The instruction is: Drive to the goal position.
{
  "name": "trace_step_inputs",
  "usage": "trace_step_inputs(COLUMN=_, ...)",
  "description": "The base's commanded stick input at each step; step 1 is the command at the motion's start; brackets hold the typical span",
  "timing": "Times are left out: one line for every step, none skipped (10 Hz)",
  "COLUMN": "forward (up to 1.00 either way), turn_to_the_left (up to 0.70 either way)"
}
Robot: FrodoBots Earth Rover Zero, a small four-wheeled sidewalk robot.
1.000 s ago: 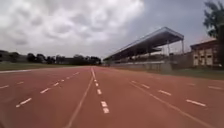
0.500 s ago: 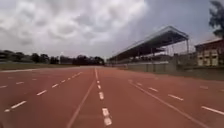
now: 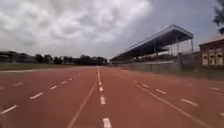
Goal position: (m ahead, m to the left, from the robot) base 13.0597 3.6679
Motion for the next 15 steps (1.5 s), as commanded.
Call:
trace_step_inputs(forward=0.6, turn_to_the_left=0.0)
trace_step_inputs(forward=0.6, turn_to_the_left=0.0)
trace_step_inputs(forward=0.6, turn_to_the_left=0.0)
trace_step_inputs(forward=0.6, turn_to_the_left=0.0)
trace_step_inputs(forward=0.6, turn_to_the_left=0.0)
trace_step_inputs(forward=0.6, turn_to_the_left=0.0)
trace_step_inputs(forward=0.6, turn_to_the_left=0.0)
trace_step_inputs(forward=0.6, turn_to_the_left=0.0)
trace_step_inputs(forward=0.6, turn_to_the_left=0.0)
trace_step_inputs(forward=0.6, turn_to_the_left=0.0)
trace_step_inputs(forward=0.6, turn_to_the_left=0.0)
trace_step_inputs(forward=0.6, turn_to_the_left=0.0)
trace_step_inputs(forward=0.6, turn_to_the_left=0.0)
trace_step_inputs(forward=0.6, turn_to_the_left=0.0)
trace_step_inputs(forward=0.6, turn_to_the_left=0.0)
